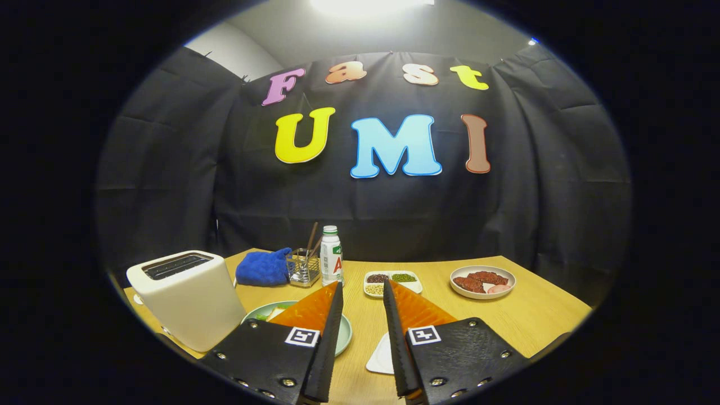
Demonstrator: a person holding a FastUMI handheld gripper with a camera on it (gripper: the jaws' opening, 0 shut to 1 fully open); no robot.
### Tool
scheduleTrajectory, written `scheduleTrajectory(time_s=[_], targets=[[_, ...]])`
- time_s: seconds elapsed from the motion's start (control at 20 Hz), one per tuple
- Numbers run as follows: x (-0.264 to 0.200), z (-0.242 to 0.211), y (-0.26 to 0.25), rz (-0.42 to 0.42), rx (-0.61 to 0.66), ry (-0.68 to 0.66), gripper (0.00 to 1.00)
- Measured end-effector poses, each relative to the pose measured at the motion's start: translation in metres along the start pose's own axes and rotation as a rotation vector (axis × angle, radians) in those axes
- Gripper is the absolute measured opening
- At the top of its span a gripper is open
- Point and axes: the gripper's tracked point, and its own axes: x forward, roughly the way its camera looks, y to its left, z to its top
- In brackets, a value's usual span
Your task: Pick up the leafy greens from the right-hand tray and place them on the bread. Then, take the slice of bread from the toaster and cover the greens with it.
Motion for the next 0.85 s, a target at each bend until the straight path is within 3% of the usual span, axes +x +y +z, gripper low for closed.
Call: scheduleTrajectory(time_s=[0.2,0.4,0.85], targets=[[-0.012,-0.022,-0.040,0.009,-0.101,0.015,0.43],[-0.023,-0.008,-0.094,0.043,-0.058,-0.042,0.43],[-0.039,-0.012,-0.279,-0.119,-0.052,-0.108,0.43]])
